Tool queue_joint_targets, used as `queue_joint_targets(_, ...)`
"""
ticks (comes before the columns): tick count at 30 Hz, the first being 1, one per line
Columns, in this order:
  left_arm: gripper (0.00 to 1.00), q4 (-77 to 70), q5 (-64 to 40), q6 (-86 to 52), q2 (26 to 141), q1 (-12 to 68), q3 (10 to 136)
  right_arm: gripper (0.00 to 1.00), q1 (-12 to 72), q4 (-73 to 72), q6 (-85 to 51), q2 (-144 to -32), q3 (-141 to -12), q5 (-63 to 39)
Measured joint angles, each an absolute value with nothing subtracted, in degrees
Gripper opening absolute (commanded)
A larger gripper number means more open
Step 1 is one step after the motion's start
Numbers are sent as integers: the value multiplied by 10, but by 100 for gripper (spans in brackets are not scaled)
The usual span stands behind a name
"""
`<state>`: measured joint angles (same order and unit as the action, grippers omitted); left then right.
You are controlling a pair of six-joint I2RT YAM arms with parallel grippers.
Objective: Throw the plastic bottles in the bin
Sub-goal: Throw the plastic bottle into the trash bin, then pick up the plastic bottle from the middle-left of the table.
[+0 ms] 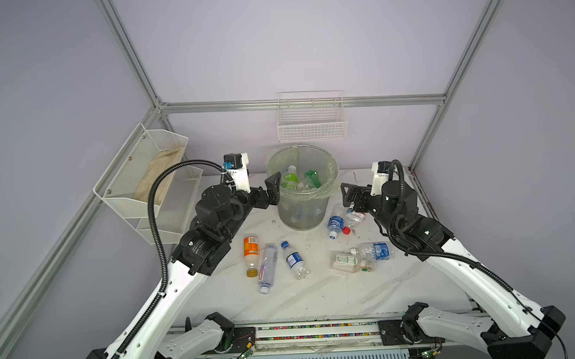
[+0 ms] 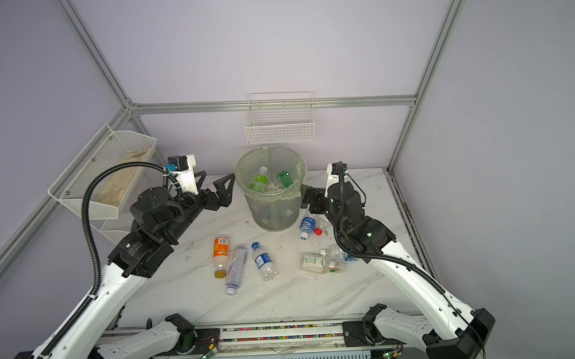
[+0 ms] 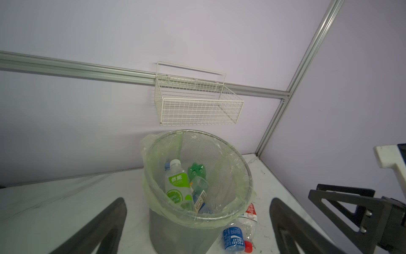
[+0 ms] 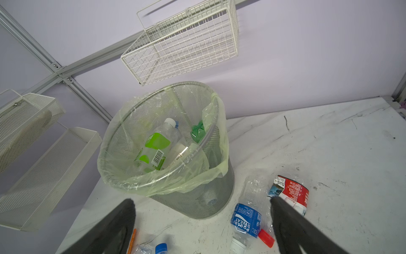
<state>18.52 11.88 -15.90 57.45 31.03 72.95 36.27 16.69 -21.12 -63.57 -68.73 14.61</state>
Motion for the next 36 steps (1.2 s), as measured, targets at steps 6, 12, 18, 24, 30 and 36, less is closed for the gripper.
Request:
queue_joint_targets(6, 100, 214, 171, -188, 509, 310, 648, 97, 363, 166, -211, -649, -684, 146)
queue_joint_targets(12, 100, 247, 204, -246, 472, 310, 549, 97, 363, 165, -212, -648, -678, 156)
queue_joint_targets(18, 100, 289, 235, -309, 453, 307, 475, 97, 363, 165, -214, -644, -670, 159)
queue_joint_targets(24, 100, 300, 242, -351, 469, 275, 426, 97, 363, 165, -218, -644, -669, 158)
queue_joint_targets(30, 100, 291, 207, -382, 535, 213, 385, 97, 363, 165, -222, -644, -668, 157)
queue_joint_targets(36, 100, 278, 182, -401, 623, 193, 376, 97, 363, 165, -223, -644, -668, 157)
